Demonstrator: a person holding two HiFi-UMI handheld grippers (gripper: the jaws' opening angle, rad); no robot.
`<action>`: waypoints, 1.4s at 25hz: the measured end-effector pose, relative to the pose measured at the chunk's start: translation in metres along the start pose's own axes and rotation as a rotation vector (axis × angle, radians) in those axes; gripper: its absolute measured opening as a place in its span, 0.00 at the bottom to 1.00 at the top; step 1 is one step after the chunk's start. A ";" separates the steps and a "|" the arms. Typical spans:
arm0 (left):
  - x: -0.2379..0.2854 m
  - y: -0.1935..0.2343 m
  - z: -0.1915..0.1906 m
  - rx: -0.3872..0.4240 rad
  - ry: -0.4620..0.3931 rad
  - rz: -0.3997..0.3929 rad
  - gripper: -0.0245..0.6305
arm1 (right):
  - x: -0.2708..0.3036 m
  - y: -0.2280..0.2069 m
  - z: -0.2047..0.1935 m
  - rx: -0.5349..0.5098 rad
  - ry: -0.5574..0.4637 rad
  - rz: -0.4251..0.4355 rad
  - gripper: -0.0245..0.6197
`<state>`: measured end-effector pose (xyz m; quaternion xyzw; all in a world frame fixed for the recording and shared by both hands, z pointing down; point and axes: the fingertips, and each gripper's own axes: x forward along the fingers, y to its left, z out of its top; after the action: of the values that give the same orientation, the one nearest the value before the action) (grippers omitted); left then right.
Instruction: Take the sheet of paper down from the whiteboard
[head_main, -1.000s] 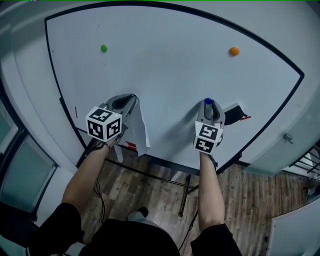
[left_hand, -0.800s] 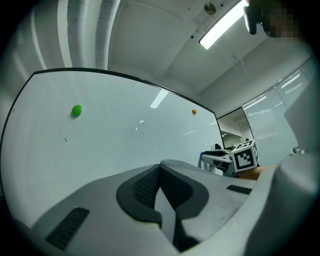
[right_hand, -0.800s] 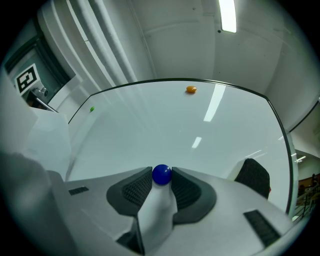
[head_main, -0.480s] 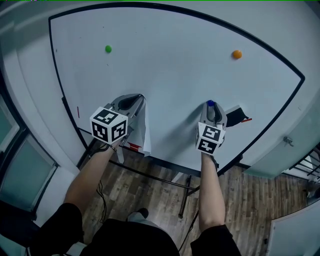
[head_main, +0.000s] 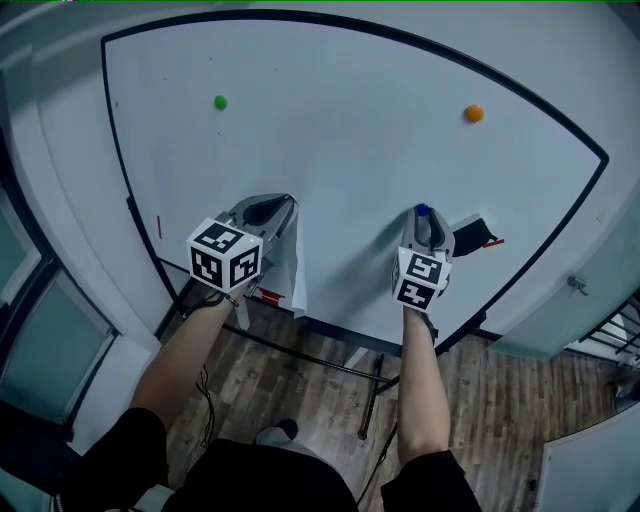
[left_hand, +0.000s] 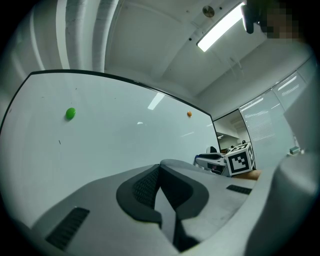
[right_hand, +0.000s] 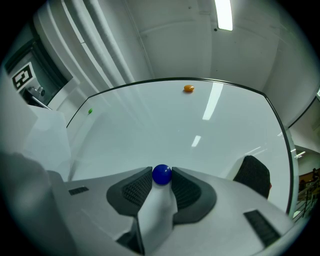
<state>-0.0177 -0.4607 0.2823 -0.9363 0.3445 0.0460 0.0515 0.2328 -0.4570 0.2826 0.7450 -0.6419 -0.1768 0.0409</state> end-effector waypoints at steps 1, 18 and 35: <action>0.000 -0.001 0.001 0.001 0.000 -0.001 0.07 | 0.000 0.000 0.000 0.001 0.000 0.001 0.24; 0.000 -0.002 0.000 -0.002 -0.002 -0.006 0.07 | 0.000 -0.001 0.001 -0.002 -0.002 -0.008 0.24; -0.002 -0.004 0.001 -0.005 0.001 -0.007 0.07 | 0.002 -0.001 0.001 -0.006 0.012 -0.009 0.24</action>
<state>-0.0170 -0.4567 0.2819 -0.9377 0.3409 0.0462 0.0494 0.2336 -0.4584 0.2814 0.7487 -0.6379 -0.1742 0.0462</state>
